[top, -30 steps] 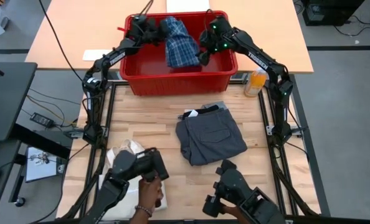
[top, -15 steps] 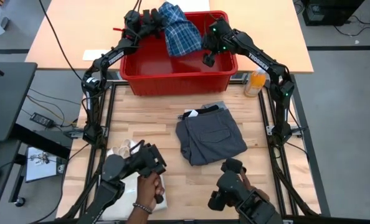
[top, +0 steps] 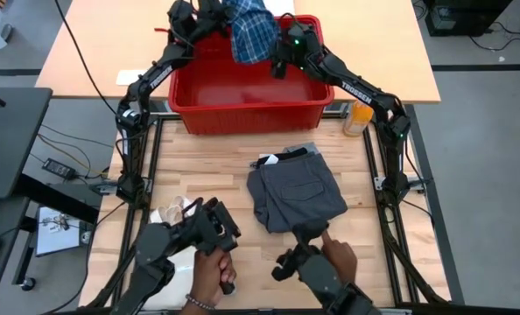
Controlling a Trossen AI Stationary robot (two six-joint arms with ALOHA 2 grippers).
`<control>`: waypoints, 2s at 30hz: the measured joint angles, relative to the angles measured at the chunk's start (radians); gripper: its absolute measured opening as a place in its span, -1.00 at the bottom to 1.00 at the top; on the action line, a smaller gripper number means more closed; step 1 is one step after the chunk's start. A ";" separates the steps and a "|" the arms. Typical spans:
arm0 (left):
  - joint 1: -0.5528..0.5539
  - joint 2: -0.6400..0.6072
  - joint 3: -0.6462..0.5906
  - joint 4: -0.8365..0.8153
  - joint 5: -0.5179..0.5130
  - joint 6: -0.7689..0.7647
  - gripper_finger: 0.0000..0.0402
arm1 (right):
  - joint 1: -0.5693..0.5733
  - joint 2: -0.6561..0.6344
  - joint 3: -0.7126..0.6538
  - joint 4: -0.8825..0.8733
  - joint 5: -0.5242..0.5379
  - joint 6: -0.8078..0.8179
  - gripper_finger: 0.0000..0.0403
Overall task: Fold laundry
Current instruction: Remove the blue shorts from the red organizer bin
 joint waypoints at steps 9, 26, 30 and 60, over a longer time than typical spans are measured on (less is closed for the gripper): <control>-0.010 -0.001 0.228 -0.266 0.009 0.130 -0.93 | 0.008 0.000 0.000 0.341 0.012 -0.025 0.43; -0.051 -0.053 0.285 -0.475 0.177 0.319 -0.93 | 0.057 -0.282 0.001 -0.086 -0.110 0.205 -0.05; -0.114 -0.082 0.285 -0.570 0.162 0.459 -0.93 | 0.056 -0.349 0.001 -0.241 -0.132 0.242 -0.13; -0.698 -0.169 0.285 -1.252 -0.270 1.002 -0.93 | 0.227 -0.659 0.001 -1.064 -0.625 0.746 -0.30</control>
